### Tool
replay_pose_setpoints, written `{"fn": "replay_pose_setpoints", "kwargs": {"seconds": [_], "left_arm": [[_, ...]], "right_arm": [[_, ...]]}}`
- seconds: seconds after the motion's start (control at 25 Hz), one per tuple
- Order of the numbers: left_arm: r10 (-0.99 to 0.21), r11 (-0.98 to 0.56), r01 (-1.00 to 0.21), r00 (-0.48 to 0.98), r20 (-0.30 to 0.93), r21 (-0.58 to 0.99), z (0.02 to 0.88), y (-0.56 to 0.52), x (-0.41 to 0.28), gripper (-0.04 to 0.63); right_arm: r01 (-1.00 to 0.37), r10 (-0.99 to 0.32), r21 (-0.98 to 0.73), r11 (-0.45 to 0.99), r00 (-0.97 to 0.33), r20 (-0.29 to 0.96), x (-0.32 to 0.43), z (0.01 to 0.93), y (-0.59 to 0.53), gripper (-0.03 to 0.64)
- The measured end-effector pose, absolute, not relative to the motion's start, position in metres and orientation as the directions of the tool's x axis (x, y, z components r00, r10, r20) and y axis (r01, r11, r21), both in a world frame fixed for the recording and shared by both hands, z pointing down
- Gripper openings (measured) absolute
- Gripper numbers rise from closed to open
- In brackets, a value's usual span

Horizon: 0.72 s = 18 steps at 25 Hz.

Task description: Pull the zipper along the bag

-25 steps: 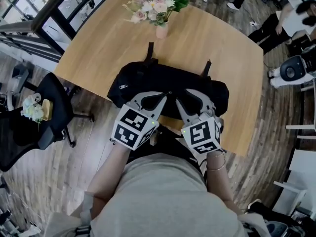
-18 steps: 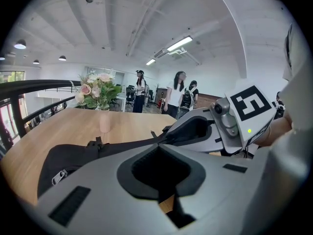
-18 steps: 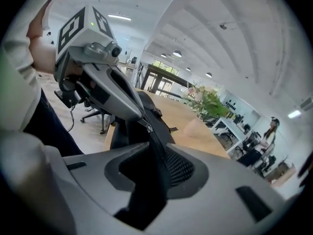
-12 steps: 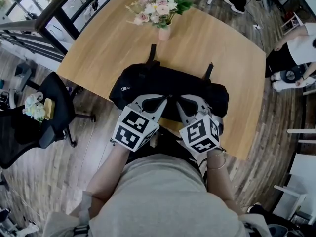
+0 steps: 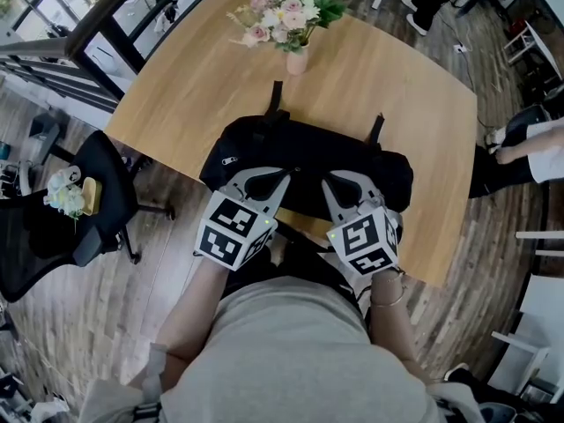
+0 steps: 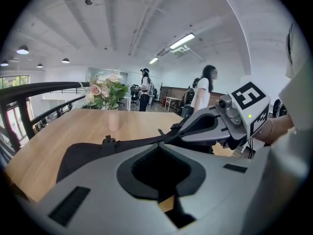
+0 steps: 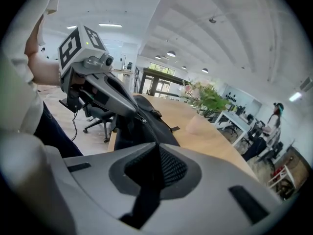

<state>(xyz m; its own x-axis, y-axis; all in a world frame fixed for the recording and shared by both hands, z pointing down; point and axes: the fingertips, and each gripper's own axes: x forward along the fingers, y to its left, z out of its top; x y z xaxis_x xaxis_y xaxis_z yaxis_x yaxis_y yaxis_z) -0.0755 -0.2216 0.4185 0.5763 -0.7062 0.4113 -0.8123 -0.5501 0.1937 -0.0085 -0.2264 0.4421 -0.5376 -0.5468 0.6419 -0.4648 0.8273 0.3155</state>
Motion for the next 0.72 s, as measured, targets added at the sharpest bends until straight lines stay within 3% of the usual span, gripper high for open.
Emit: {"fn": "replay_pose_setpoints", "kwargs": {"seconds": [0.72], "left_arm": [[-0.763,-0.463,-0.865,0.5,0.41,0.193,0.417,-0.217,-0.128,0.018]], "right_arm": [[-0.548,-0.595,0.298,0.782,-0.512,0.62,-0.007,0.44,-0.232,0.032]]}}
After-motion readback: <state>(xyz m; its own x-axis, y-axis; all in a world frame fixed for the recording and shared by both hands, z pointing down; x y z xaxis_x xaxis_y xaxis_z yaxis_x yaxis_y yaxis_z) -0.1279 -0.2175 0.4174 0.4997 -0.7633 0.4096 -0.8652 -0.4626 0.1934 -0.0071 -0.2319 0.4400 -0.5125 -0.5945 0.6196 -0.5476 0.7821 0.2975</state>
